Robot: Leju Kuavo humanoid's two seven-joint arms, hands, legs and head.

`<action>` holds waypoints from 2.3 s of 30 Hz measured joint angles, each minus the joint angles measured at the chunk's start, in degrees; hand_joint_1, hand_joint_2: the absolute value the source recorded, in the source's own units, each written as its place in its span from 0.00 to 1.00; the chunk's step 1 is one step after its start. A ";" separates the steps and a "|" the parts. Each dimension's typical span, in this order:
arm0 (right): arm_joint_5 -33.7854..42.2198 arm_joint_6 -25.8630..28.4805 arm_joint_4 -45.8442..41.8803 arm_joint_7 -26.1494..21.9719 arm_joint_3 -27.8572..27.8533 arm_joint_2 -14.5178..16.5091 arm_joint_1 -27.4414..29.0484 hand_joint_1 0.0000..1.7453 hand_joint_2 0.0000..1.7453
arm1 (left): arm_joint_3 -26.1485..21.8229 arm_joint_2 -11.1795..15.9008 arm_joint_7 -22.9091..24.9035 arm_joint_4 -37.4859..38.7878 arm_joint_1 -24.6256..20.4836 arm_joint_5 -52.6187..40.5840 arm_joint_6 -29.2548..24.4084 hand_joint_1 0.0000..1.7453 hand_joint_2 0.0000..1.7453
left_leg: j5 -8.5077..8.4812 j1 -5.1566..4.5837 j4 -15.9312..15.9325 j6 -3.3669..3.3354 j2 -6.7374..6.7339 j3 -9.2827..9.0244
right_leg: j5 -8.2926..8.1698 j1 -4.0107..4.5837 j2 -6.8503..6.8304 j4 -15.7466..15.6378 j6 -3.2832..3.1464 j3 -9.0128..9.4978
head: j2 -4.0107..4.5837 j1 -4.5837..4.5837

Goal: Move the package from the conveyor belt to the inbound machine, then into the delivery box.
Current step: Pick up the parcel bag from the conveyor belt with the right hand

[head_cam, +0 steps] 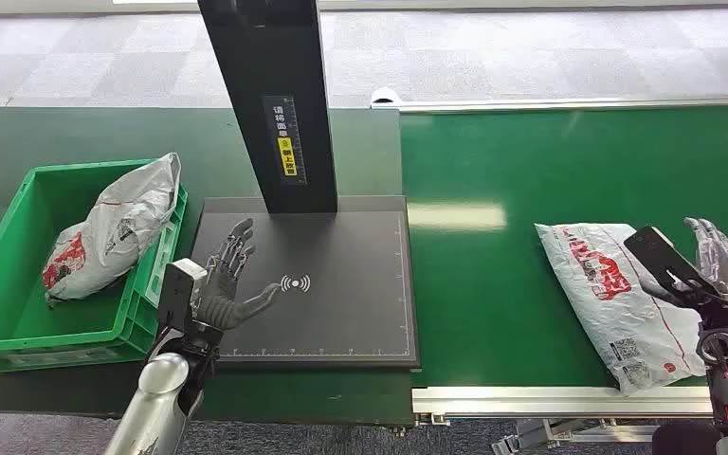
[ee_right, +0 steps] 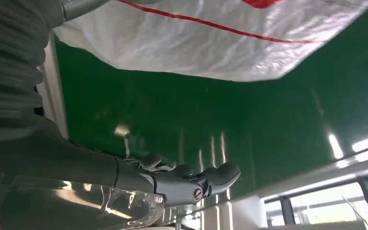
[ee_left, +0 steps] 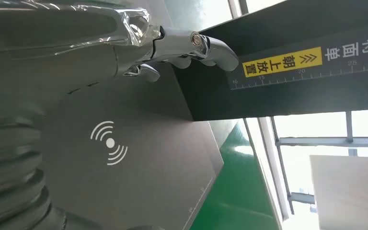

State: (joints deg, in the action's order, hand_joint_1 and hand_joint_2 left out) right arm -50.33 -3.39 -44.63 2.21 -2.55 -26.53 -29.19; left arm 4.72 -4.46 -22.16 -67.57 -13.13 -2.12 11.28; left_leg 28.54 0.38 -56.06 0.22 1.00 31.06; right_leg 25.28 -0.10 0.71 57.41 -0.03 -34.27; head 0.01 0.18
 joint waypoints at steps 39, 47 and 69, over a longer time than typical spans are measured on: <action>-1.79 -21.03 15.74 -4.88 11.45 -0.93 -5.84 1.00 1.00 | -2.38 0.08 -1.73 1.51 -0.54 -1.66 0.48 0.00 1.00 | -0.04 0.03 0.01 0.01 -0.04 -0.03 | -0.01 0.06 -0.01 0.01 -0.01 0.02 | -0.01 -0.01; -0.30 -21.26 14.44 -5.24 13.55 -0.10 -5.26 1.00 1.00 | -2.79 0.12 -1.12 1.48 -0.55 -2.31 0.26 0.00 1.00 | -0.03 0.02 0.01 0.00 0.00 0.01 | 0.00 0.05 -0.03 0.01 0.00 0.02 | 0.00 0.00; 15.48 10.92 -11.36 -17.66 5.34 8.72 -1.08 1.00 1.00 | -6.67 0.08 -3.08 -8.62 5.24 0.74 -1.73 0.00 1.00 | -0.07 0.04 0.02 -0.02 0.00 0.05 | 0.00 0.05 -0.08 0.04 -0.01 -0.01 | -0.01 -0.01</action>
State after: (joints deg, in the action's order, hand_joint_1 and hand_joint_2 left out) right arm -34.86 7.53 -55.99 -15.45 2.79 -17.81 -30.28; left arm -1.94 -4.38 -25.24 -76.19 -7.89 -1.38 9.55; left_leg 28.47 0.42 -56.04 0.20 1.00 31.11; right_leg 25.28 -0.05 0.63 57.45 -0.05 -34.28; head 0.00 0.16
